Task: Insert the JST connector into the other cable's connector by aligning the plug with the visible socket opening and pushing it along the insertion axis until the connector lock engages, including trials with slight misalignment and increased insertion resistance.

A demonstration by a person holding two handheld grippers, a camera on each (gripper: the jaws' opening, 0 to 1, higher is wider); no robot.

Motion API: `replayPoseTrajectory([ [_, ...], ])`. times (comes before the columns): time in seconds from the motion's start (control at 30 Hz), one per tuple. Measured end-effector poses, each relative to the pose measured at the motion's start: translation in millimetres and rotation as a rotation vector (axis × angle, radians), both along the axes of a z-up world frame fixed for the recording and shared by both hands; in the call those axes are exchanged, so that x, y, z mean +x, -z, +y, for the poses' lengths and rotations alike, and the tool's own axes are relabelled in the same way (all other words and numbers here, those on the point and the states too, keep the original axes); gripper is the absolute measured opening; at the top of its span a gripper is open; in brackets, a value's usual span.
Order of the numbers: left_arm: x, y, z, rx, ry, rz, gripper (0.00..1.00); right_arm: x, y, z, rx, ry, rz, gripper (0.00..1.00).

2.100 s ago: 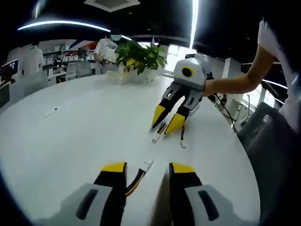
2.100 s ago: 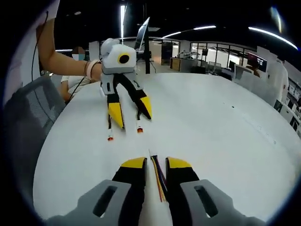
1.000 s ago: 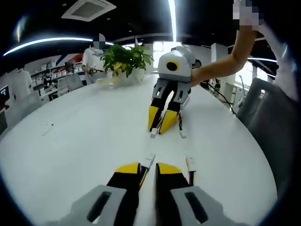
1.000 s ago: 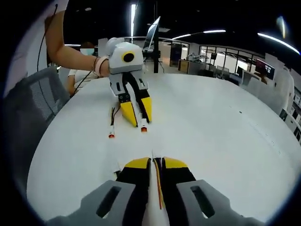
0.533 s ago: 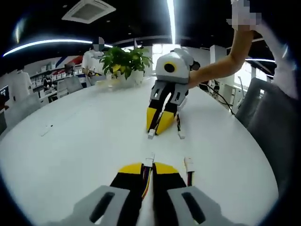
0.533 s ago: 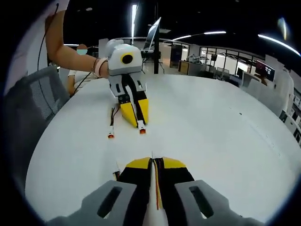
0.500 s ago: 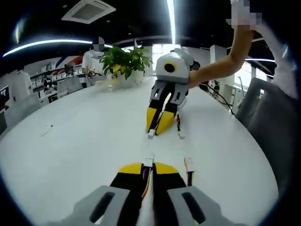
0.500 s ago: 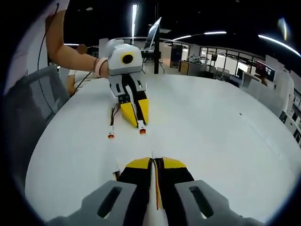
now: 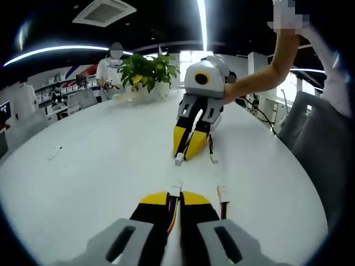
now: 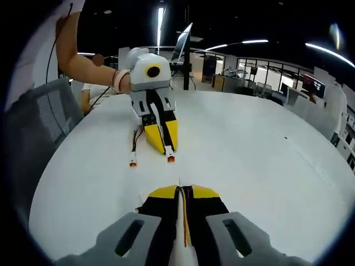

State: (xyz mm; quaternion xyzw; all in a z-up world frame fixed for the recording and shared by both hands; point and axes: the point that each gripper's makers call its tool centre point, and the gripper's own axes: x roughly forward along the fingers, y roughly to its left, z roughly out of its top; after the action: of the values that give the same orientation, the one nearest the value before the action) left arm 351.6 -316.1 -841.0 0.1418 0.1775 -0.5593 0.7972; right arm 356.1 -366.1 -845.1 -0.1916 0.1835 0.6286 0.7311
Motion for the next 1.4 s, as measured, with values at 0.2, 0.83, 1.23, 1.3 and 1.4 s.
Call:
replayPoseTrajectory([
  [0.2, -3.6, -2.7, -4.5, 0.020, 0.019, -0.026, 0.00, -4.1, -1.1, 6.8, 0.008, -0.015, -0.004, 0.04],
  [0.83, -5.1, -2.2, -12.1, 0.034, 0.040, -0.011, 0.00, -15.6, -3.1, 21.1, 0.028, -0.058, -0.006, 0.04],
  [1.23, -5.3, -0.7, -13.1, 0.044, 0.045, -0.004, 0.00, -18.7, -3.7, 22.0, 0.021, -0.068, -0.005, 0.04],
  [1.3, -5.4, -1.2, -13.2, 0.047, 0.047, -0.005, 0.00, -19.3, -4.5, 22.1, 0.024, -0.070, -0.009, 0.04],
  [1.4, -5.6, -1.2, -13.2, 0.046, 0.047, -0.003, 0.00, -19.9, -4.3, 22.1, 0.020, -0.071, -0.009, 0.04],
])
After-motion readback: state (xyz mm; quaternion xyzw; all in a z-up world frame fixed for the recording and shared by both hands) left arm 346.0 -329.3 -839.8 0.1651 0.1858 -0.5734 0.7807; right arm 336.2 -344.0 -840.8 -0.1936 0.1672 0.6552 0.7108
